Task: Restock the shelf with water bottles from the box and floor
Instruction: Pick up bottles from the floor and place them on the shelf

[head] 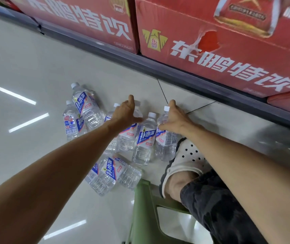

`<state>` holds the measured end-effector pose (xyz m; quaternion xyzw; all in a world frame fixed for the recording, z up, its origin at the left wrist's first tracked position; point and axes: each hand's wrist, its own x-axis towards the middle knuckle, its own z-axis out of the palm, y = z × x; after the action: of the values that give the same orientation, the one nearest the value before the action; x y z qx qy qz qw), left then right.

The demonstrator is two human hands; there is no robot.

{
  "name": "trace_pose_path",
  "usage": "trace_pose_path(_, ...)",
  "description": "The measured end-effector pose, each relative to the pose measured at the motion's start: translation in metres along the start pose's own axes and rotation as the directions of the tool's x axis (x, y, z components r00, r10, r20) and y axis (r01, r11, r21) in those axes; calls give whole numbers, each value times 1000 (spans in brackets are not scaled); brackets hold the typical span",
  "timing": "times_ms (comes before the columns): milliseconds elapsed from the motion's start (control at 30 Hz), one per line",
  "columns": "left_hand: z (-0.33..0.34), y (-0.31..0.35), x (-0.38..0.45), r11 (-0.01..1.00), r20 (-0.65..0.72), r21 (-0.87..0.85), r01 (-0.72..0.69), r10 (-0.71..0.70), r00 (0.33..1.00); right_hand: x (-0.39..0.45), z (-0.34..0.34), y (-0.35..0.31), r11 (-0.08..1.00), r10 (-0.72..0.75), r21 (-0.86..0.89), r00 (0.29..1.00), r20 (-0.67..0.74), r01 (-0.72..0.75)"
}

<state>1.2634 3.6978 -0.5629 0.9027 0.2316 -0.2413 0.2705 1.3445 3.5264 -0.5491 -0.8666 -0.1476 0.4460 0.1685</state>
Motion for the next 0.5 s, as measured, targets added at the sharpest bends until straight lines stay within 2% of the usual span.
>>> trace_pose_path(367, -54, 20, -51, 987, -149, -51, -153, 144, 978, -66, -47, -23, 960, -243, -158, 967, -75, 229)
trace_pose_path(500, -84, 45, -65, 979, -203, -32, -203, 192, 960, -96, -76, -37, 920, -365, -196, 924, -116, 339)
